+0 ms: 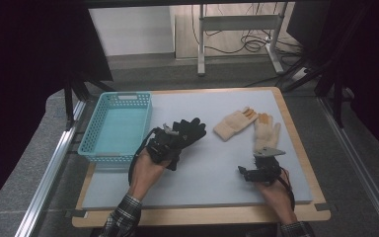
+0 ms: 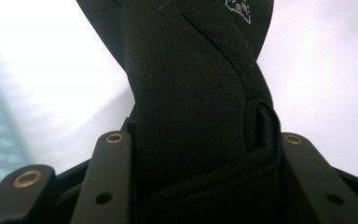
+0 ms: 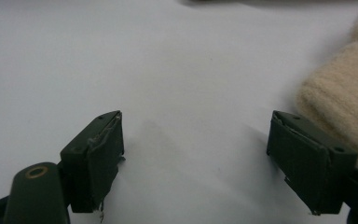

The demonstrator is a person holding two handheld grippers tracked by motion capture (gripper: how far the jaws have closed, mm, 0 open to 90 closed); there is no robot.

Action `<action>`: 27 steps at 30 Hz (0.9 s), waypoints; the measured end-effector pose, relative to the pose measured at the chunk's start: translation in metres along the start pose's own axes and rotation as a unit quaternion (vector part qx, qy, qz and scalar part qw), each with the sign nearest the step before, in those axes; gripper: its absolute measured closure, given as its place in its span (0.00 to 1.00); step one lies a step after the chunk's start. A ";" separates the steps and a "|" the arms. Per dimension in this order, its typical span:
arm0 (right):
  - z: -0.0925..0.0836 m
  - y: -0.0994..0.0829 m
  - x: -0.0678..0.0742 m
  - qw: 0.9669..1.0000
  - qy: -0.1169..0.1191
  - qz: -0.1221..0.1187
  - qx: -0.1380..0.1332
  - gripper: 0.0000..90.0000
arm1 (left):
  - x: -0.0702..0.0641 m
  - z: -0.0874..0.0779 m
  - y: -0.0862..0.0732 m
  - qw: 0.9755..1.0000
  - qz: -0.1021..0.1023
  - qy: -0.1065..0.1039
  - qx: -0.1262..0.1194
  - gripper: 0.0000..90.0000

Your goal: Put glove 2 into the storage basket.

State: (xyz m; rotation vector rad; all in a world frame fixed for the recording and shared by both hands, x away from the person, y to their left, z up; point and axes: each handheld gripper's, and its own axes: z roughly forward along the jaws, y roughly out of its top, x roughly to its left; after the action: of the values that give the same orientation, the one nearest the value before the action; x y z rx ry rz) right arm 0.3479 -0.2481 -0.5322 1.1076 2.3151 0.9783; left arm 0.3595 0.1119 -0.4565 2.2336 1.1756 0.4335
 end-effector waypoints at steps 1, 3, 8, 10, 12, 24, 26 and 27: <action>0.000 0.000 0.000 1.000 0.000 0.000 -0.001 0.20 | 0.009 -0.006 0.002 1.000 -0.007 0.006 -0.002 0.64; 0.000 0.000 0.000 1.000 0.000 0.000 0.000 0.20 | 0.013 -0.009 0.003 1.000 -0.010 0.010 -0.003 0.64; 0.000 0.000 0.000 1.000 0.000 -0.001 0.000 0.20 | 0.036 -0.026 0.008 0.999 -0.023 0.026 -0.009 0.63; 0.000 0.000 0.000 1.000 0.000 -0.001 0.000 0.20 | 0.048 -0.031 0.009 0.999 -0.032 0.037 -0.009 0.63; 0.000 0.000 0.000 1.000 0.000 -0.001 0.000 0.20 | 0.059 -0.035 0.008 0.998 -0.044 0.045 -0.009 0.63; 0.000 0.000 0.000 1.000 0.000 -0.001 0.000 0.20 | 0.139 -0.036 -0.010 0.988 -0.121 0.092 0.026 0.62; 0.000 0.000 0.000 1.000 0.000 -0.001 0.000 0.20 | 0.146 -0.033 -0.013 0.986 -0.129 0.096 0.033 0.61; 0.000 0.000 0.000 1.000 0.000 -0.001 0.000 0.20 | 0.152 -0.031 -0.016 0.985 -0.136 0.101 0.040 0.61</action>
State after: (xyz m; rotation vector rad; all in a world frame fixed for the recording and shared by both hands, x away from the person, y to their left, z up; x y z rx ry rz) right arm 0.3479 -0.2481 -0.5322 1.1056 2.3148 0.9788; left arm 0.4184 0.2550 -0.4389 2.0896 1.6040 0.5166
